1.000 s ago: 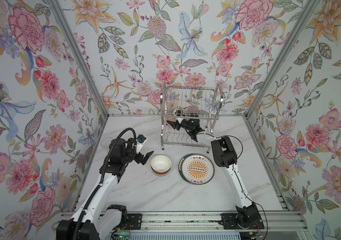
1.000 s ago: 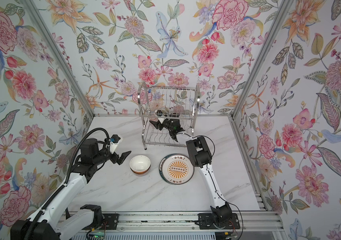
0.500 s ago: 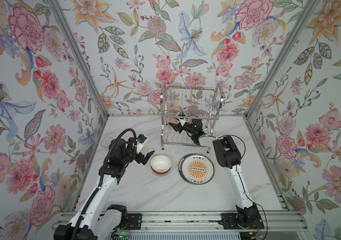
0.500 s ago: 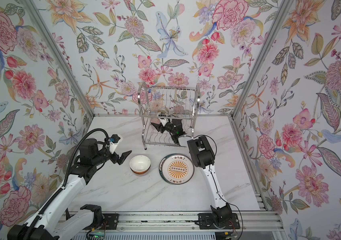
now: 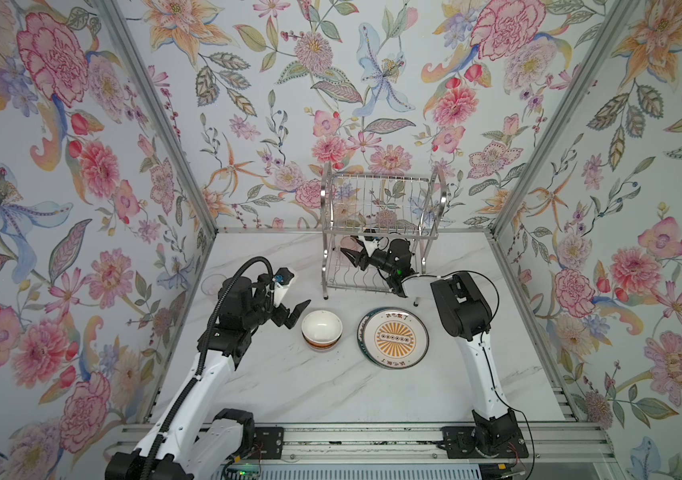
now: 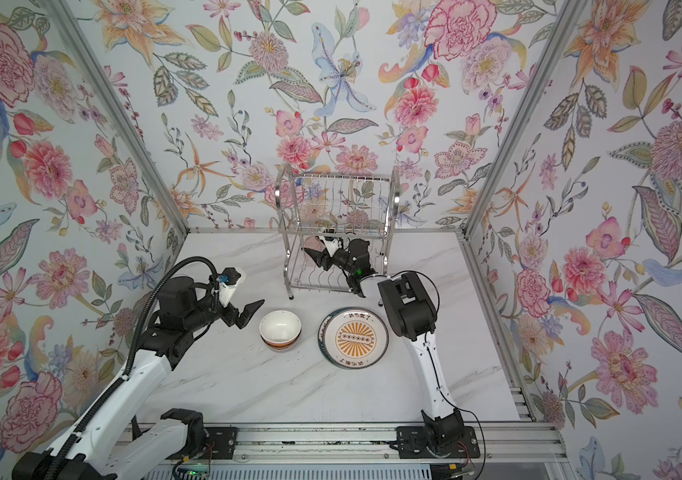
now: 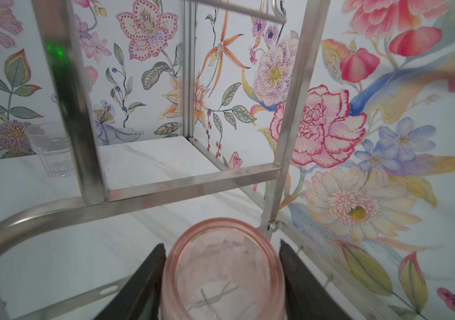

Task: Unload the mixed dishes from the dish rack
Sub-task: 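Lift the pink cup from the rack with the right gripper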

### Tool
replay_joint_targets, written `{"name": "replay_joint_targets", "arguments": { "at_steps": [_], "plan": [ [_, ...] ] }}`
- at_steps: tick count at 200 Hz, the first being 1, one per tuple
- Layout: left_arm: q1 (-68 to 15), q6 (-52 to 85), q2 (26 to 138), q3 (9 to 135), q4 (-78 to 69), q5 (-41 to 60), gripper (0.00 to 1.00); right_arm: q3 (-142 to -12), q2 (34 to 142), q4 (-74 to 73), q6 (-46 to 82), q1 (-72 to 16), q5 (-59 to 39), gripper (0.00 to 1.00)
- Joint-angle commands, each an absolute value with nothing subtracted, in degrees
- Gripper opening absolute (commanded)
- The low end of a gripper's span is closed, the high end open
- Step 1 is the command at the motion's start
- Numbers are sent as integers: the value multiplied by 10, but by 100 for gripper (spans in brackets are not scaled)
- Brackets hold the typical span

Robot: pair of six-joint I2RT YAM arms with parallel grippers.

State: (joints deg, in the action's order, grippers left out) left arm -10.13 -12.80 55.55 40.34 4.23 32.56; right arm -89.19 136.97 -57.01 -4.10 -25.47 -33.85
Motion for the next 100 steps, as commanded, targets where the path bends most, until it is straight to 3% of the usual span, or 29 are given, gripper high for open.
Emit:
{"name": "replay_joint_targets", "arguments": {
  "at_steps": [1,13,34,100],
  "plan": [
    [-110,-119,545,411,24,321,99,-867,1319,-624,-14,-256,-336,31],
    [-111,-117,544,410,20,321,99,-850,1305,-630,-7,-257,-337,24],
    [-112,-117,543,411,14,320,99,-821,1275,-622,-17,-259,-349,0],
    [-115,-114,527,401,6,321,99,-724,1199,-642,-19,-268,-332,0]
  ]
}}
